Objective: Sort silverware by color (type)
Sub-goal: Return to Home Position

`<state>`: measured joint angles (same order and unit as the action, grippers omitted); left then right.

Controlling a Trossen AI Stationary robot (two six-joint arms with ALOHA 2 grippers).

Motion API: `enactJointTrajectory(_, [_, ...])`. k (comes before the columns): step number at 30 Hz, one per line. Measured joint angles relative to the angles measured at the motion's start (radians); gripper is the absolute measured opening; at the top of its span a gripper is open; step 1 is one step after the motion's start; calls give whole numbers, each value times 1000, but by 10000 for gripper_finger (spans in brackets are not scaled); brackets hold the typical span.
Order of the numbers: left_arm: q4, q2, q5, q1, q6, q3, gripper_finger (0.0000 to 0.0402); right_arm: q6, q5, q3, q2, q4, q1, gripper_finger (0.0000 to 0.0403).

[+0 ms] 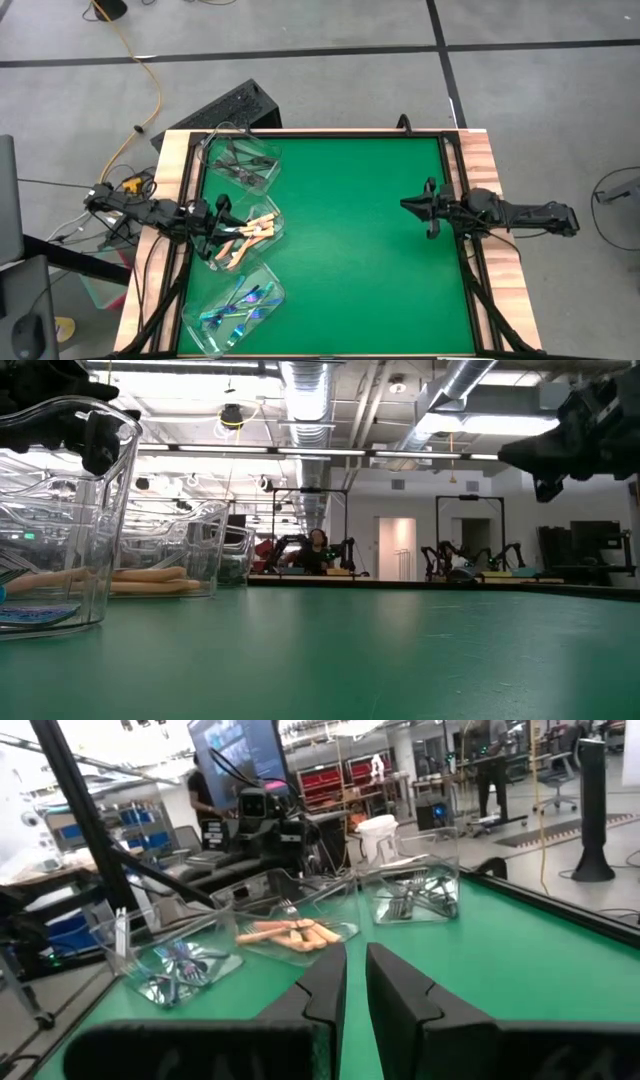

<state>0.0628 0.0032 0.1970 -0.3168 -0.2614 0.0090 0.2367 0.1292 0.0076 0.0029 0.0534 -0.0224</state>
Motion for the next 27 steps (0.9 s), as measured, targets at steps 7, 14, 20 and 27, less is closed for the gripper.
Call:
enactJointTrajectory(7, [2,1,24,0,20,-1,128,-1,0,-1,4,-6,0,66])
enactJointTrajectory(14, [3,1,9,0,33,-2,128,-1,0,-1,5,-11,0,66])
enactJointTrajectory(20, [3,1,9,0,33,-2,128,-1,0,-2,5,-13,0,66])
enactJointTrajectory(27, [3,1,9,0,32,-2,128,-1,0,-2,5,-15,0,66])
